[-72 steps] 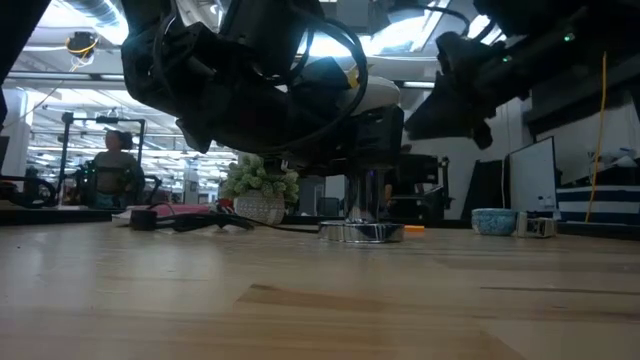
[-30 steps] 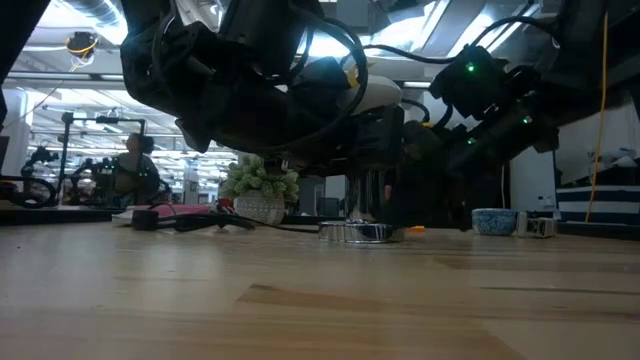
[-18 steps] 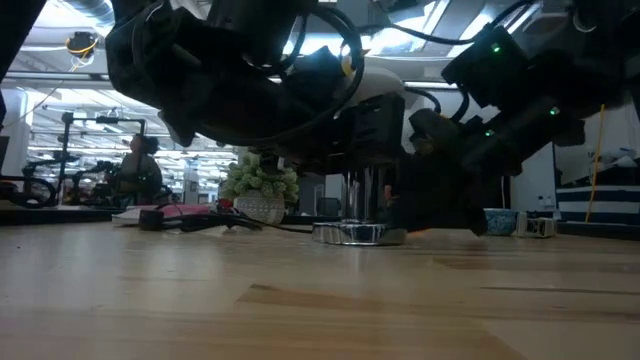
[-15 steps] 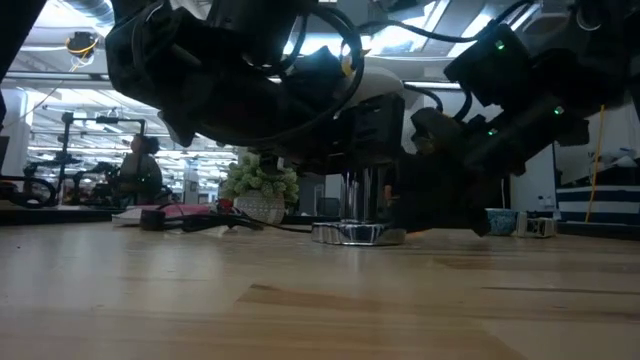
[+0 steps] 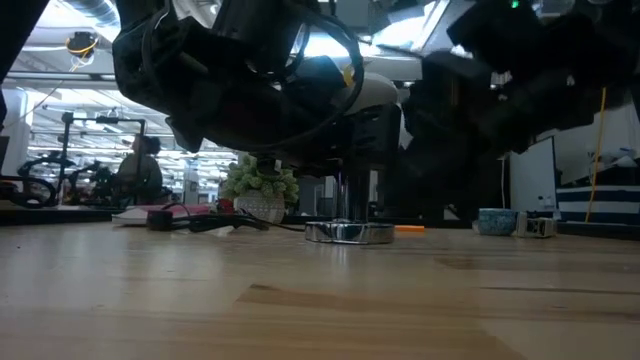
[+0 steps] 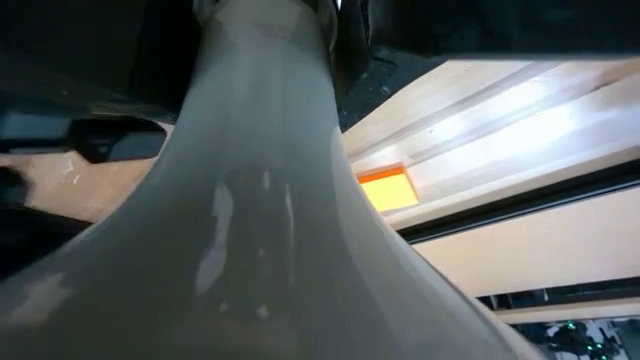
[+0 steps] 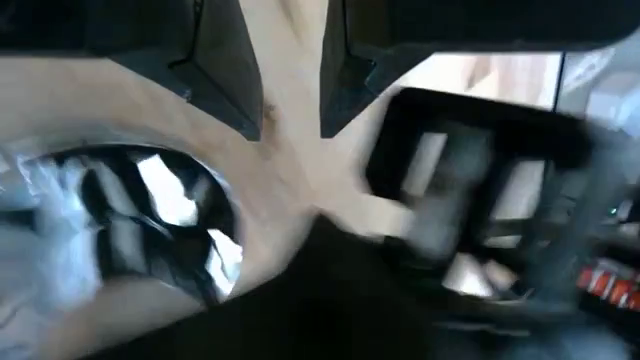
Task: Screw lightbulb
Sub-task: Remove the white lightbulb from the silver lamp
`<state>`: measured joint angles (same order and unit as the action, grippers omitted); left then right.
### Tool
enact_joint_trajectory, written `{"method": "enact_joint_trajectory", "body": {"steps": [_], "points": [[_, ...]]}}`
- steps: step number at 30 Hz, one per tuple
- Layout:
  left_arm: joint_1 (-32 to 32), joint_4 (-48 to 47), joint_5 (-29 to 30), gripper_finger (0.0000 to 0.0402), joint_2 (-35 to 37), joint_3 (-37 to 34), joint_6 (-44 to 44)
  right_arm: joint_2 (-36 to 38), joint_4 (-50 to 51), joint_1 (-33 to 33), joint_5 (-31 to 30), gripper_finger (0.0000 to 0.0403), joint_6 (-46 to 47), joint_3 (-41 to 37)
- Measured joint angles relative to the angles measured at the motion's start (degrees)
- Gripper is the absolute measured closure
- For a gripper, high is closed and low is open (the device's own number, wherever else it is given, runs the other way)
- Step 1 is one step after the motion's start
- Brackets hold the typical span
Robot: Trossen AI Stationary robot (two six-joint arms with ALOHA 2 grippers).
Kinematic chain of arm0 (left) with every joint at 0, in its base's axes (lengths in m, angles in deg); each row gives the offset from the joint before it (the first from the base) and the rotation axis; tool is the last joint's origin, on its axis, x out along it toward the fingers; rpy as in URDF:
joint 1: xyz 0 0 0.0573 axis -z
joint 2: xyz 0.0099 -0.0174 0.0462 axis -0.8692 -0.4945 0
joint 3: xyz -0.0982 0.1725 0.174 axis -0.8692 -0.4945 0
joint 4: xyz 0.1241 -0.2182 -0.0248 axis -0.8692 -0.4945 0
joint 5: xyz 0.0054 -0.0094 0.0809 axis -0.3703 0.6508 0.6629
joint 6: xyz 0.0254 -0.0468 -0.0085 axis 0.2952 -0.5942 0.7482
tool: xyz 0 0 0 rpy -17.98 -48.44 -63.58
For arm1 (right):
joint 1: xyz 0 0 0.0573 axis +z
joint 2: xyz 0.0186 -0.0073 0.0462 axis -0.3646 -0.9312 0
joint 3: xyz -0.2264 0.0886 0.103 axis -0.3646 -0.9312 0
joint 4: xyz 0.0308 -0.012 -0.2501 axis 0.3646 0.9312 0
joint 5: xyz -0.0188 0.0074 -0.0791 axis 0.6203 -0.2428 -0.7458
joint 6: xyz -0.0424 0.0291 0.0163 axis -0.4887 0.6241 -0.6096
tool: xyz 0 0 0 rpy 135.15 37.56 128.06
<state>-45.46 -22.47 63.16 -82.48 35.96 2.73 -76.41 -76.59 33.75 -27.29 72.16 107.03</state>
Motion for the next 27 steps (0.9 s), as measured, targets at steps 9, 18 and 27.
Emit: {"method": "enact_joint_trajectory", "body": {"steps": [9,18,27], "points": [[1.4,0.0,0.1,0.0249,0.0,0.0,0.1,5.0,6.7,-0.4,0.3,0.0302,-7.8,1.3],[2.0,-0.1,0.3,0.0249,0.0,0.0,0.2,22.3,22.9,-2.0,-5.9,0.0301,-15.0,1.3],[2.0,-0.2,0.1,0.0249,0.0,0.0,0.1,29.8,27.8,-5.2,-14.9,0.0301,-24.5,1.3]]}}
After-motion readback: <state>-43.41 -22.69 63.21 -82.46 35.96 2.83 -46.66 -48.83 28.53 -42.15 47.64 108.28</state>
